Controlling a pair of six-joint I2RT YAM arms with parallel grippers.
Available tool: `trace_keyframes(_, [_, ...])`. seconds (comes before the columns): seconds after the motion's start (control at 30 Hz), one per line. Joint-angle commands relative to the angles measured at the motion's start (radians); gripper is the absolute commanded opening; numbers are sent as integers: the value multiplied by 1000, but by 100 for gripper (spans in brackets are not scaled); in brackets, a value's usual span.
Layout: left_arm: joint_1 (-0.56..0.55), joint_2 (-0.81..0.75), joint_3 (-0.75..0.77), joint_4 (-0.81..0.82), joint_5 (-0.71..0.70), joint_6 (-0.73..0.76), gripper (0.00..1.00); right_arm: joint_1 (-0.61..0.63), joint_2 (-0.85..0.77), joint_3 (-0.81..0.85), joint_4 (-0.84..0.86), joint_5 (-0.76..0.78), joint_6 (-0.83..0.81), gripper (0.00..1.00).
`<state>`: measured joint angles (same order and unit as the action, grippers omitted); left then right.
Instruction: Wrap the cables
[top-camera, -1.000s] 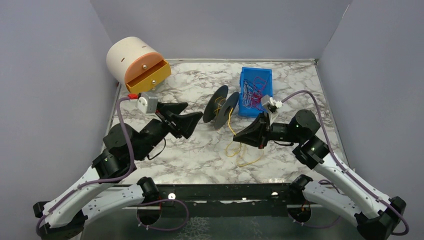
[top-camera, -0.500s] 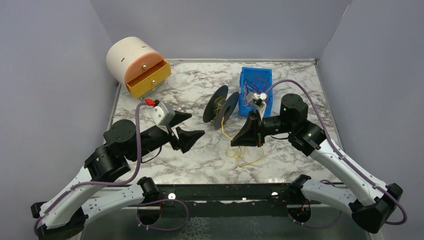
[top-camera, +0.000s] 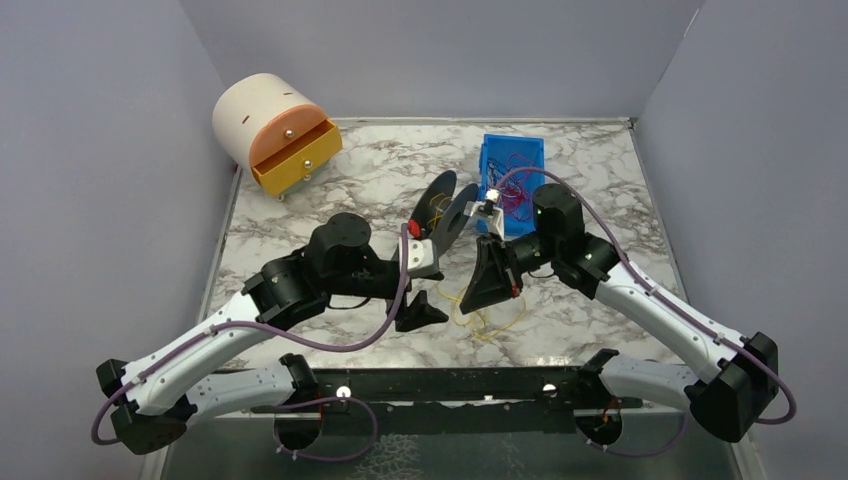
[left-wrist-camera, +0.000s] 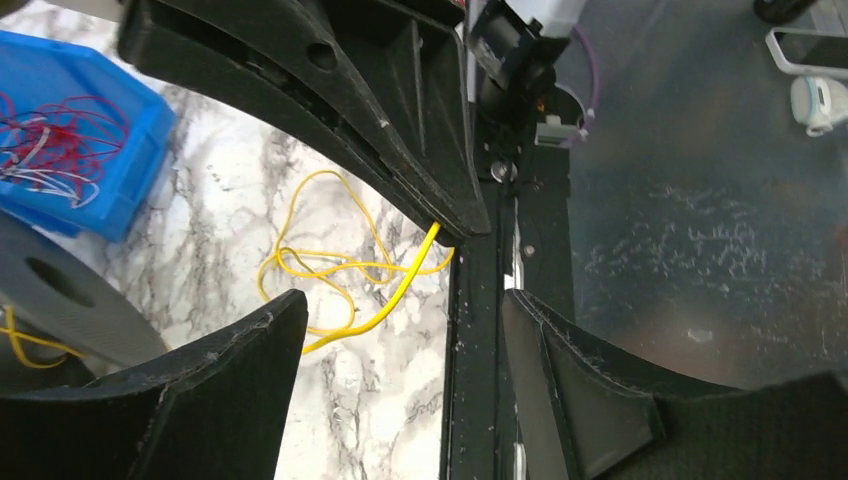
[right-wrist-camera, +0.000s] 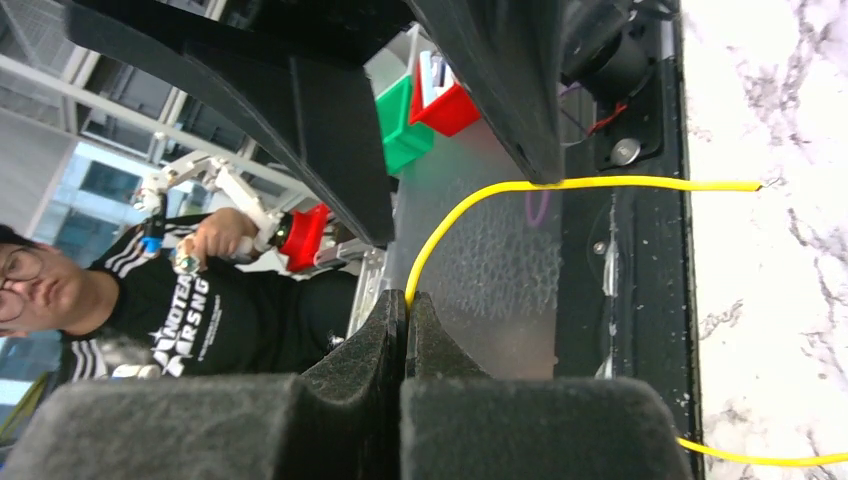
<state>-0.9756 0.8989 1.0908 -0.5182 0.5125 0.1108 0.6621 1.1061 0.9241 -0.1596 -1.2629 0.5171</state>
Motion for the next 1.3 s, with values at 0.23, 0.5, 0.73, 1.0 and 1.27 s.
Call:
trace_keyframes(0.23, [-3, 14, -39, 12, 183, 84, 68, 16, 12, -72, 263, -145, 201, 1])
trace_keyframes(0.5, [-3, 46, -53, 12, 196, 96, 40, 28, 9, -103, 405, -150, 298, 1])
trace_keyframes(0.73, [-3, 43, -50, 29, 182, 86, 0, 30, -5, -95, 323, -129, 227, 1])
trace_keyframes(1.0, [-3, -21, -67, 81, 125, 0, 0, 31, -82, -87, 166, 6, 58, 44])
trace_keyframes(1.27, [-3, -100, -117, 217, 92, -139, 0, 30, -283, -266, 336, 204, 51, 72])
